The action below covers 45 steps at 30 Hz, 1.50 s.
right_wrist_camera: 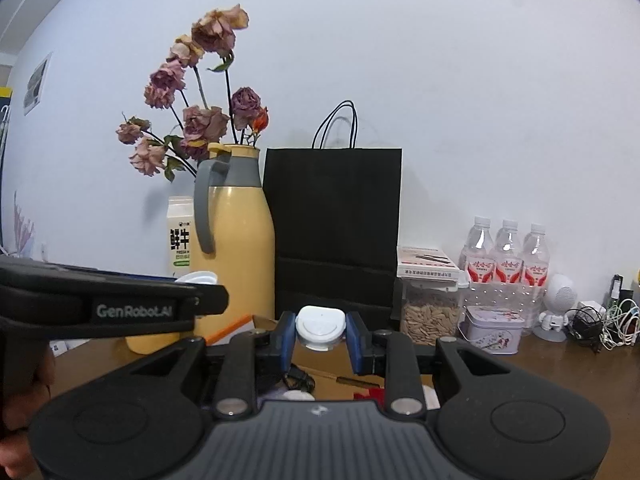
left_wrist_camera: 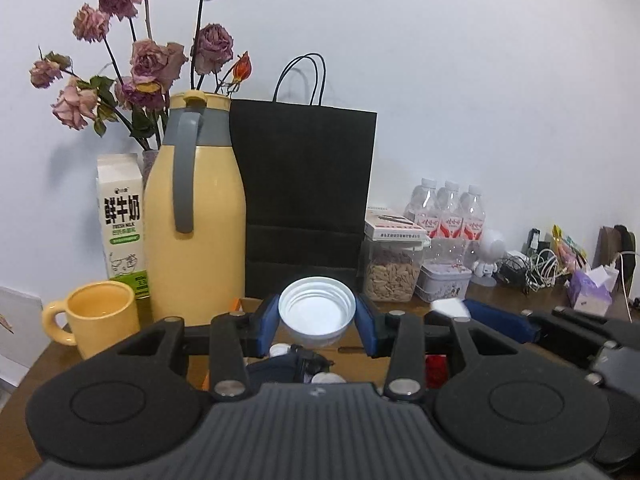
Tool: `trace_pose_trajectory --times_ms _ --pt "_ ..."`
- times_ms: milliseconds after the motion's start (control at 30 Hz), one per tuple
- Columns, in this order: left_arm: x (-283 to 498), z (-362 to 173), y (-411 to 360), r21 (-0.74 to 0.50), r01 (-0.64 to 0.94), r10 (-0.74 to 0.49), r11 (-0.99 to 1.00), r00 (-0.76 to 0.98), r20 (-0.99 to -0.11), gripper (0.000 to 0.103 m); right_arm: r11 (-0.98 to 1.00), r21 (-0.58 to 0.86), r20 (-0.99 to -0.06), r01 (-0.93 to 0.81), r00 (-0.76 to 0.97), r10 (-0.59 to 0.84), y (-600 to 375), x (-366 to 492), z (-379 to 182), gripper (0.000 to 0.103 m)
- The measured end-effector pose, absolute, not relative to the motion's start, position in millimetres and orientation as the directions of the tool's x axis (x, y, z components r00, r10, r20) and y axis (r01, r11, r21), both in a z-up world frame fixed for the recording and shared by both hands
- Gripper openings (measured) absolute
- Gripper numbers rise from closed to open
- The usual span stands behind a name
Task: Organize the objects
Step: 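Lower both held white caps into the box and open both tools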
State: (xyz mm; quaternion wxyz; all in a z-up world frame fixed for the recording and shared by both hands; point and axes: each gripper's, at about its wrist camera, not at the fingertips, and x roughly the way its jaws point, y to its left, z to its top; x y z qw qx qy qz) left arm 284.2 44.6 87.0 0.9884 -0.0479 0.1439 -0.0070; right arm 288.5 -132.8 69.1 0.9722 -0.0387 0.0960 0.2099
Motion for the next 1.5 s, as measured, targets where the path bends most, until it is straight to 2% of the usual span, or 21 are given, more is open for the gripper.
trace_pose_trajectory --times_ms 400,600,633,667,700,733,767,800,833,900,1167,1500 --pt "336.9 60.0 49.4 -0.078 0.013 -0.041 0.997 0.930 -0.365 0.041 0.915 0.001 -0.309 -0.404 0.870 0.385 -122.8 343.0 31.0 0.026" --pt "338.6 53.1 47.6 -0.068 0.025 -0.049 0.997 0.922 -0.383 0.042 0.916 0.001 -0.327 -0.402 0.865 0.380 -123.9 344.7 26.0 0.026" --pt "338.6 52.7 47.7 -0.066 0.034 -0.057 0.997 0.922 -0.384 0.047 0.918 -0.001 -0.331 -0.398 0.866 0.375 -123.9 344.5 24.8 0.026" --pt "339.0 52.9 48.3 -0.067 0.039 -0.062 0.997 0.920 -0.386 0.062 0.920 -0.001 -0.334 -0.392 0.867 0.370 -124.2 344.0 24.0 0.026" --pt "339.3 52.6 49.2 -0.068 0.036 -0.059 0.997 0.920 -0.386 0.070 0.922 -0.001 -0.335 -0.387 0.869 0.364 -124.7 343.7 23.8 0.026" --pt "338.9 52.5 49.9 -0.065 0.029 -0.052 0.997 0.922 -0.383 0.085 0.925 0.000 -0.334 -0.381 0.872 0.359 -125.7 343.0 24.0 0.028" --pt "338.7 52.8 50.3 -0.060 0.022 -0.043 0.998 0.925 -0.377 0.092 0.926 0.001 -0.336 -0.377 0.872 0.355 -126.3 343.0 24.2 0.033" --pt "338.2 53.0 50.8 -0.059 0.015 -0.036 0.998 0.927 -0.373 0.097 0.927 0.003 -0.338 -0.375 0.872 0.354 -127.0 343.0 24.5 0.050" --pt "338.1 53.4 51.5 -0.063 0.007 -0.030 0.998 0.929 -0.369 0.103 0.929 0.004 -0.337 -0.371 0.874 0.351 -127.7 343.4 24.4 0.073" --pt "338.0 53.6 53.3 -0.077 -0.007 -0.021 0.997 0.932 -0.362 0.103 0.938 0.008 -0.328 -0.347 0.885 0.330 -129.6 343.2 23.5 0.099" --pt "341.1 51.4 53.3 -0.076 -0.024 -0.007 0.997 0.925 -0.379 0.103 0.944 0.019 -0.336 -0.331 0.887 0.317 -131.5 344.1 24.0 0.100" --pt "328.2 60.7 52.9 -0.102 -0.009 -0.026 0.995 0.942 -0.334 0.103 0.941 0.004 -0.327 -0.338 0.889 0.321 -134.1 334.8 27.6 0.102"
